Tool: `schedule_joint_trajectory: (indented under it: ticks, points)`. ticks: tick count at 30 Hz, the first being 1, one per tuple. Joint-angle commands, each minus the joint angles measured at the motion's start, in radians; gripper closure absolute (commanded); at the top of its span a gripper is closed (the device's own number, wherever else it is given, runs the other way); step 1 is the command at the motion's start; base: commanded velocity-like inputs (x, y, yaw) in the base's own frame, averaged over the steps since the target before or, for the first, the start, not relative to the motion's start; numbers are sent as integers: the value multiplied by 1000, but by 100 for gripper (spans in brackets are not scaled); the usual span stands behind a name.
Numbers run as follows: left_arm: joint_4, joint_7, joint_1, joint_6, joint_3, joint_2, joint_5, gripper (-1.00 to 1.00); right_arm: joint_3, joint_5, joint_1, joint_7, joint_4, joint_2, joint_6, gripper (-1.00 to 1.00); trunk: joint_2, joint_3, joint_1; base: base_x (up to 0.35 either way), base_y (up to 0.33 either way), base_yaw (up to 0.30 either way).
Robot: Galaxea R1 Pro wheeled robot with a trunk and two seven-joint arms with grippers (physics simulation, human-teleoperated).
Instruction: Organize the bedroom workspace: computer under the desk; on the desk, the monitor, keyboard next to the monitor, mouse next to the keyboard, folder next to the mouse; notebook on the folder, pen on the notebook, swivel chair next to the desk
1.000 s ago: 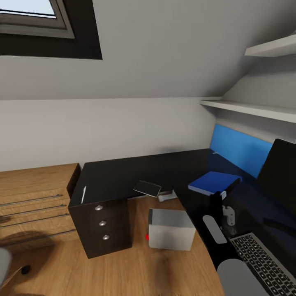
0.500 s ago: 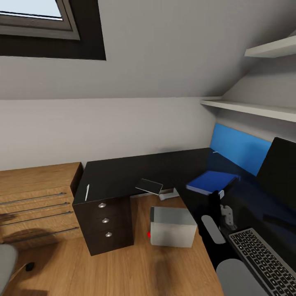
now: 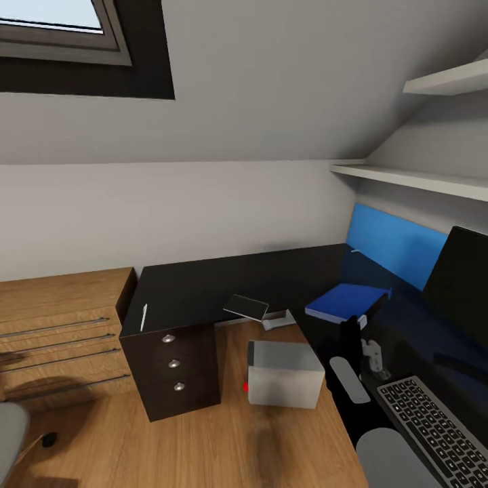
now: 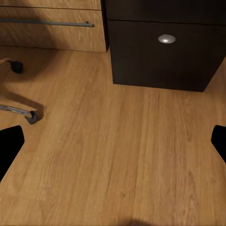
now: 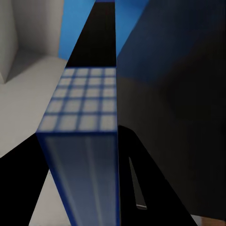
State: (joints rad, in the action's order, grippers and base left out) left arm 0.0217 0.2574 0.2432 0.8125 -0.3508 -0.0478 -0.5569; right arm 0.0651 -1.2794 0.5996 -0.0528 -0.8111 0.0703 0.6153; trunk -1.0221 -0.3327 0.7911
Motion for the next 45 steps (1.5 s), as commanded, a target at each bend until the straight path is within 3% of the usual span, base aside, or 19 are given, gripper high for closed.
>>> schedule_joint_trajectory:
  ticks: [1, 10, 20, 26, 39, 45]
  points:
    - [0, 6, 1, 2, -9, 0, -4, -100, 1, 2, 1, -4, -1, 0, 1, 100, -1, -1, 0, 0, 0, 0]
    - [0, 6, 0, 5, -10, -1, -2, -100, 5, 0, 0, -20, 2, 1, 0, 100, -1, -1, 0, 0, 0, 0]
    - [0, 6, 0, 6, -10, -1, -1, -100, 4, -91, 0, -15, 3, 4, 5, 100, -1, -1, 0, 0, 0, 0]
    - [0, 5, 0, 5, -10, -3, 0, -100, 5, -98, 0, -15, 3, 19, 7, 100, -1, -1, 0, 0, 0, -26]
    - [0, 13, 0, 8, -7, -2, -7, -100, 5, -98, 1, -13, 3, 20, 3, 100, -1, -1, 0, 0, 0, -37]
    - [0, 14, 0, 7, -4, -1, -8, -100, 5, -98, 1, -13, 2, 19, 3, 100, -43, -20, 23, 0, 0, 0]
